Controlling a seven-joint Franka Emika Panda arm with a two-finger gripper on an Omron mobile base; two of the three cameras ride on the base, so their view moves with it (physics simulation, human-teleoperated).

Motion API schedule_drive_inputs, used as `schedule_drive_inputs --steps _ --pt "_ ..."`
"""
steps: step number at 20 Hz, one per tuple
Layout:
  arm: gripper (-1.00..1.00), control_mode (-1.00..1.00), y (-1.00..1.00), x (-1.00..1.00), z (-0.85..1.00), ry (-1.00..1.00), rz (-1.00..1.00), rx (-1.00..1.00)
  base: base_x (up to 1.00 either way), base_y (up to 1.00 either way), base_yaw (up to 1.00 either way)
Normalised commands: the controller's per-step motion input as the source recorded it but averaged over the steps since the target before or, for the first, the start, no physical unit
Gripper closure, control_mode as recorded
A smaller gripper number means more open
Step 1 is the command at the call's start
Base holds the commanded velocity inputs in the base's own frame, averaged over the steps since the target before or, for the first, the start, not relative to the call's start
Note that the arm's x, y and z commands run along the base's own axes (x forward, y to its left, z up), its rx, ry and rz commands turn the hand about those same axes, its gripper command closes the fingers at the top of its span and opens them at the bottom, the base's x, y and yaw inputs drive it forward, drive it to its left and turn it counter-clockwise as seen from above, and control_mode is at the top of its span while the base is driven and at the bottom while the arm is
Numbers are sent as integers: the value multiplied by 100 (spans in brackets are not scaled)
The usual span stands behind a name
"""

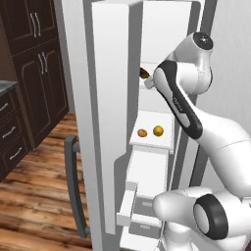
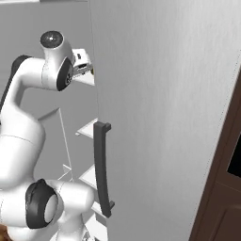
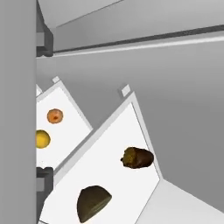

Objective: Take the sweet potato and kiwi from the highest rack and move them to the second highest rack where the lemon and tangerine are located, to maximize freezer space. Close the freezer door after rearranging.

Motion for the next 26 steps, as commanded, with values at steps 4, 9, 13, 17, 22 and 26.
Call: schedule_drive_inputs --steps 4,9,13,17,22,26 --pt "-100 -100 -23 49 1 0 11 -11 0 0 0" --pt "-100 -100 -6 59 0 2 2 -5 0 0 0" --pt "-100 -100 0 59 0 2 0 -1 0 0 0" --pt "-100 -100 0 48 0 7 0 -3 0 0 0" --pt "-100 -100 0 43 -6 1 0 -9 0 0 0" --pt "-100 -100 0 26 -10 0 0 -7 0 0 0"
